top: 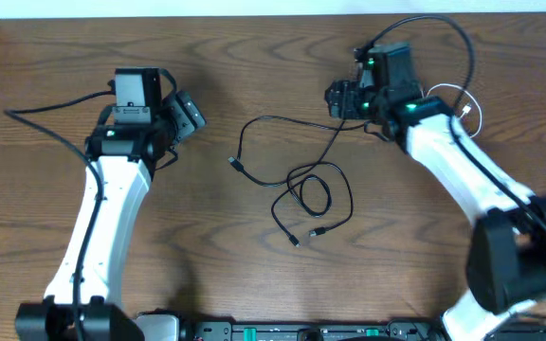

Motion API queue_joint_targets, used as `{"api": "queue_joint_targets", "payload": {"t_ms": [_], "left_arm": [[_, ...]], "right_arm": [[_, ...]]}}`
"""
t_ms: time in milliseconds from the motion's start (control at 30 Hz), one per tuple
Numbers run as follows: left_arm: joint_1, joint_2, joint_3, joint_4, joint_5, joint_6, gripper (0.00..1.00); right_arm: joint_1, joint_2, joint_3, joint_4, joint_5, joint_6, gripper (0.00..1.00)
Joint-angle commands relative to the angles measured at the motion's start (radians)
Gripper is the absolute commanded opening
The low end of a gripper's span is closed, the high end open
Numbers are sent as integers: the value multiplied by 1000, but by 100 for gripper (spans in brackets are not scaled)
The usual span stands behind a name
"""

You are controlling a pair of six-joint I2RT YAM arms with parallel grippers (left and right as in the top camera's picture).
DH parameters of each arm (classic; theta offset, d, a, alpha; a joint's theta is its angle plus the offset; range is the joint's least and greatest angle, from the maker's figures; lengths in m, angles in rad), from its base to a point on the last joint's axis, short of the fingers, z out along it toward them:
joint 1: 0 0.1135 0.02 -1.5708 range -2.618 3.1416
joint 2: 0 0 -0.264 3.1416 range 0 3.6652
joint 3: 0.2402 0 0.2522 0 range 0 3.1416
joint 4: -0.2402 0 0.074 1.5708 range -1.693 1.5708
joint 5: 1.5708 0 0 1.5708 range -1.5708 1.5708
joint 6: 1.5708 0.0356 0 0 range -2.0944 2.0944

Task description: Untangle cables

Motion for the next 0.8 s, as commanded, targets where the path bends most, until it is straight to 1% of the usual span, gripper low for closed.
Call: {"api": "queue_joint_targets", "payload": {"t_ms": [0, 67, 233, 300, 400, 467, 700, 767], "left_arm": [[4, 61, 2, -8, 8, -1, 91], [4, 95, 2, -11, 8, -1, 91], [4, 178, 2, 1, 8, -1, 91], [4, 200, 2, 9, 9, -2, 92], [4, 223, 2, 18, 13, -2, 91], [3, 235, 2, 26, 13, -2, 91], [3, 238, 2, 27, 13, -2, 91], [3, 238, 2, 27, 13, -2, 91]], "right_arm": [[9, 73, 3, 67, 133, 9, 77], [5, 114, 3, 121, 153, 9, 79], [-20, 200, 3, 267, 182, 16, 78], [-38, 217, 3, 300, 180, 63, 78], [-68, 240, 3, 336, 116, 122, 77], [-93, 265, 3, 379, 36, 164, 77], [-139, 358, 3, 499, 11, 218, 77], [-148, 383, 3, 562, -41, 222, 76]]}}
